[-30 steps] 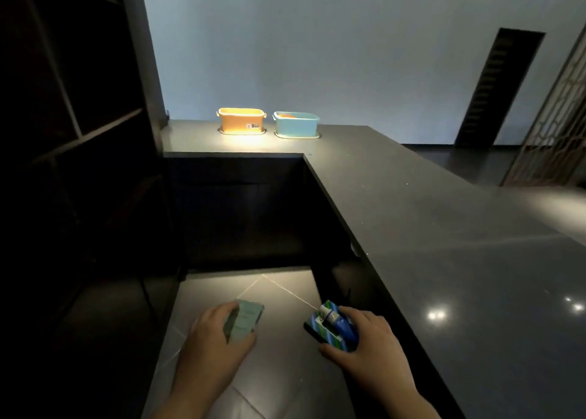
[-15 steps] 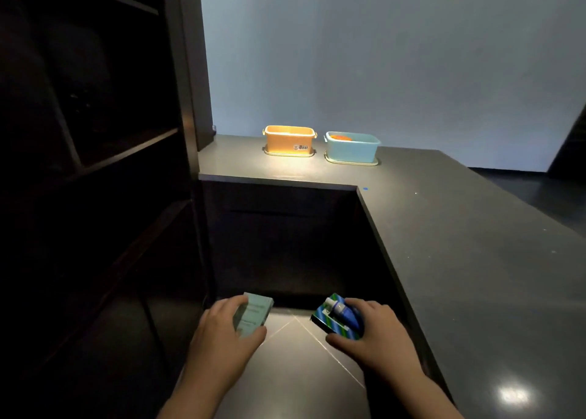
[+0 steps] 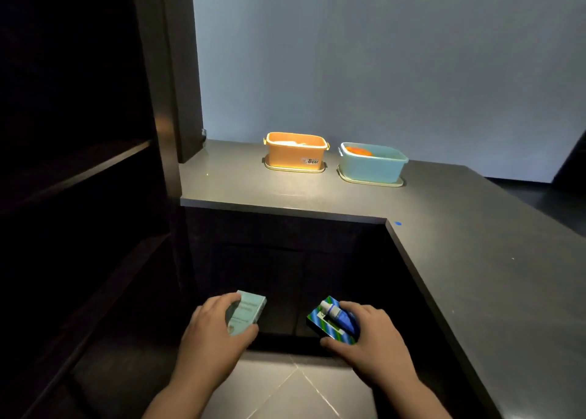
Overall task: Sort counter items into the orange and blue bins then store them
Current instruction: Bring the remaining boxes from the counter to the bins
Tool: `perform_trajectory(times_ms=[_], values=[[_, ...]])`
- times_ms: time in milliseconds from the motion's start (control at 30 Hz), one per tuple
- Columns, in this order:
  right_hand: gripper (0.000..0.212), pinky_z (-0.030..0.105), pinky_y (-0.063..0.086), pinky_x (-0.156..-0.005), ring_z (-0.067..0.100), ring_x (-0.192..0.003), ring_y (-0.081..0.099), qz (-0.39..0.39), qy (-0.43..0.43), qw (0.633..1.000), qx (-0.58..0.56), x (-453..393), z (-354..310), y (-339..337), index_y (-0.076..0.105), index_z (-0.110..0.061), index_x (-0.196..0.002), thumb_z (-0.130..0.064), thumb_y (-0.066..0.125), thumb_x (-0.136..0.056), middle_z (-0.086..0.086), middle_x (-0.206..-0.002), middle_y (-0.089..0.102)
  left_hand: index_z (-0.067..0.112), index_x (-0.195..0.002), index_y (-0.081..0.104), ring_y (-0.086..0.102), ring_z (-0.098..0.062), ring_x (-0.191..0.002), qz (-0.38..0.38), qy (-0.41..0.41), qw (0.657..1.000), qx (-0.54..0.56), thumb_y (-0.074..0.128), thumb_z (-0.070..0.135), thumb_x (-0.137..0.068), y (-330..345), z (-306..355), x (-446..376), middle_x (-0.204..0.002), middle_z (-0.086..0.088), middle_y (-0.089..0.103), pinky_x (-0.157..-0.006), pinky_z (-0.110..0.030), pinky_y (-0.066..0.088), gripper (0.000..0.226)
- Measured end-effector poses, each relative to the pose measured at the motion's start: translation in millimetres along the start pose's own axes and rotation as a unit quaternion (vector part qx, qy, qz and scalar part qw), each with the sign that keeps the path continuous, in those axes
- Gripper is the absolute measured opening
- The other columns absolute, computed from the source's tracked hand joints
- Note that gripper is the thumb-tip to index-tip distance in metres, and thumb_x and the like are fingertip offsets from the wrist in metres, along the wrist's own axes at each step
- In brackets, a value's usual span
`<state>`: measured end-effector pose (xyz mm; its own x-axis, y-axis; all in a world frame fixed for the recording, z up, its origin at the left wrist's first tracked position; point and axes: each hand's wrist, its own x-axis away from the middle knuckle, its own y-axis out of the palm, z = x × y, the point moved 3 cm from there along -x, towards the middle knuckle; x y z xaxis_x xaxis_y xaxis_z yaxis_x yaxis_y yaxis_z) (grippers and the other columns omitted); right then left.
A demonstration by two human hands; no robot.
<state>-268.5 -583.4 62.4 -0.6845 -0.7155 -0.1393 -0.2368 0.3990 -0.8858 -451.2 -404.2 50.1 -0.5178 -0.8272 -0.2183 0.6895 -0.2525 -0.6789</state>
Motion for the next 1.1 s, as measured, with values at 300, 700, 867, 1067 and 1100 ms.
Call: perform_trajectory(times_ms=[300,700,867,1067,1100], values=[[0.071,0.022,0.042,-0.09,0.006,-0.105,0.046,0.015,0.051,0.999,-0.008,-132.0,10.6,16.8,0.047,-0.039,-0.131,-0.066,0.065,-0.068,-0.018,-0.112,0.053,0.036,-0.126,0.051,0.039,0.001,-0.099,-0.049,0.034,0.998,0.008,0.069,0.043,-0.073,58.1,6.0,-148.4,-0.119,0.022,0.05,-0.078,-0.024,0.036,0.057],[0.07,0.023,0.041,-0.088,0.007,-0.109,0.045,0.007,0.027,0.999,-0.033,-359.0,52.9,25.9,0.046,-0.041,-0.131,-0.067,0.064,-0.069,-0.018,-0.116,0.054,0.033,-0.128,0.052,0.046,-0.006,-0.109,-0.022,0.025,0.999,0.009,0.072,0.043,-0.072,129.9,34.0,-351.5,-0.12,0.017,0.054,-0.082,-0.024,0.038,0.061],[0.063,0.022,0.04,-0.086,0.007,-0.109,0.045,-0.001,0.007,0.999,-0.053,-447.6,53.6,29.5,0.05,-0.041,-0.125,-0.061,0.067,-0.069,-0.02,-0.113,0.054,0.038,-0.125,0.052,0.045,-0.003,-0.104,-0.018,-0.002,0.999,0.043,0.072,0.044,-0.072,153.7,35.9,-409.6,-0.11,0.024,0.047,-0.082,-0.024,0.038,0.057],[0.063,0.024,0.04,-0.09,0.009,-0.11,0.046,-0.009,-0.008,0.999,-0.045,-540.4,46.6,51.6,0.051,-0.04,-0.125,-0.061,0.068,-0.068,-0.017,-0.113,0.056,0.034,-0.125,0.053,0.047,-0.009,-0.11,-0.029,-0.028,0.998,0.04,0.073,0.039,-0.073,179.7,9.0,-492.3,-0.121,0.014,0.053,-0.087,-0.028,0.042,0.057],[0.062,0.024,0.04,-0.09,0.01,-0.11,0.046,-0.009,-0.005,0.999,-0.036,-556.2,46.1,54.8,0.052,-0.04,-0.125,-0.06,0.068,-0.069,-0.016,-0.113,0.056,0.033,-0.126,0.053,0.048,-0.01,-0.112,-0.033,-0.023,0.999,0.03,0.073,0.038,-0.074,183.5,7.6,-512.4,-0.122,0.012,0.054,-0.087,-0.027,0.042,0.056]])
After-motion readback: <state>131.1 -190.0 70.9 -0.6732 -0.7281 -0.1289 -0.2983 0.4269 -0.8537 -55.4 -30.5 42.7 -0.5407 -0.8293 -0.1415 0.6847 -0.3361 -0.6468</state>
